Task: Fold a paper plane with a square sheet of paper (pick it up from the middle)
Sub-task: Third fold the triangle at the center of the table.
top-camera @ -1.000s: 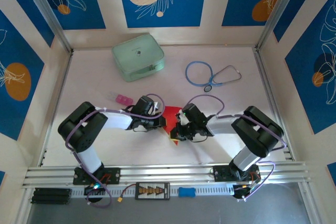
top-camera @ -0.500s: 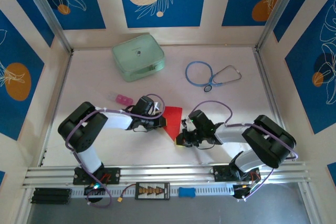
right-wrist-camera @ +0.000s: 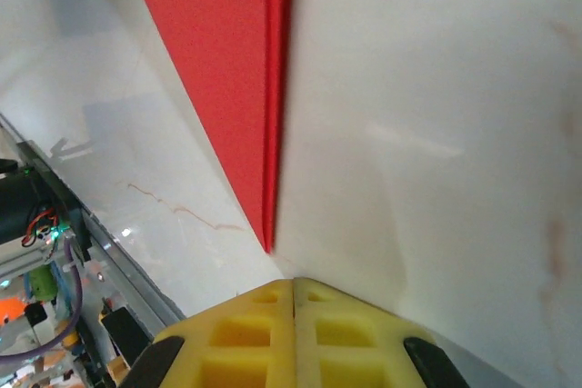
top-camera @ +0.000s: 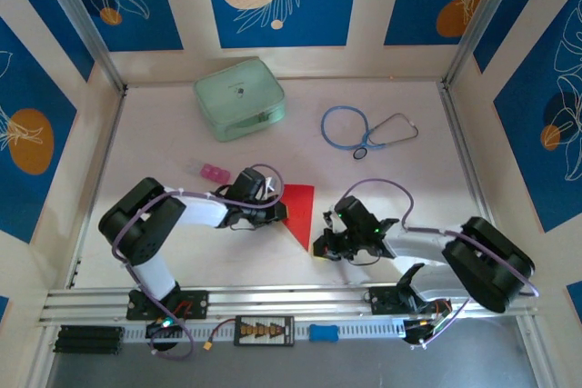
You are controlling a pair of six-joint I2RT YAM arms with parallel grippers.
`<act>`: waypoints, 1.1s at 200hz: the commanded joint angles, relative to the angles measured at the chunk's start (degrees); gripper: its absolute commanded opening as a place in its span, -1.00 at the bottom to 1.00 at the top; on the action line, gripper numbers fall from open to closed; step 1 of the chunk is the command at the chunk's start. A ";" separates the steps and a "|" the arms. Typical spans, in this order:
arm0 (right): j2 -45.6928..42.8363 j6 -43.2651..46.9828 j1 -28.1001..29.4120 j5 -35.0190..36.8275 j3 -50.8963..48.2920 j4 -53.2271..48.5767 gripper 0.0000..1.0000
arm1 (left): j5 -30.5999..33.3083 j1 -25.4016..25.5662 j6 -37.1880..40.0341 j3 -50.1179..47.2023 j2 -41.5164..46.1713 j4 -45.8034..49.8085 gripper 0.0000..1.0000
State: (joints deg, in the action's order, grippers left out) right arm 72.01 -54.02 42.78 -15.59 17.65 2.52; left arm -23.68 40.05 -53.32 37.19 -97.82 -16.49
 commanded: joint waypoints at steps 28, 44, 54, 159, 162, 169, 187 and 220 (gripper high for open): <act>-10.79 2.08 -0.71 12.40 4.50 -14.75 -0.65 | 6.23 1.36 -6.16 -5.77 2.59 2.97 -1.00; -12.70 2.33 -0.89 13.42 5.07 -14.66 -0.42 | 6.56 1.82 -7.16 -6.13 3.82 2.70 -1.00; -12.81 2.58 -1.03 13.66 5.66 -14.99 -0.30 | 6.57 2.00 -7.33 -6.21 4.65 2.61 -1.00; -1.21 4.77 0.99 23.60 21.50 -23.09 -0.12 | 0.13 -0.12 4.50 -0.93 14.65 14.04 -0.11; -1.18 4.47 1.26 24.59 21.55 -23.09 -0.11 | -0.20 -0.21 4.85 -0.57 14.97 15.04 -0.10; -1.27 3.81 1.78 26.35 21.69 -22.81 -0.10 | -1.49 -0.88 5.47 0.18 15.72 17.46 -0.05; -1.37 2.72 3.27 29.48 20.86 -20.31 -0.10 | -3.80 -2.49 7.50 2.72 17.43 23.08 0.12; -2.88 3.86 5.90 33.38 19.20 -19.84 -0.10 | -4.92 -3.16 12.99 4.37 18.80 22.33 0.24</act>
State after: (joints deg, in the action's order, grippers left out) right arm 70.72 -50.59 47.35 12.78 38.35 -17.17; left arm -25.54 37.34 -46.06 40.60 -80.71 3.49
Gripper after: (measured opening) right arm 0.450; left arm 0.612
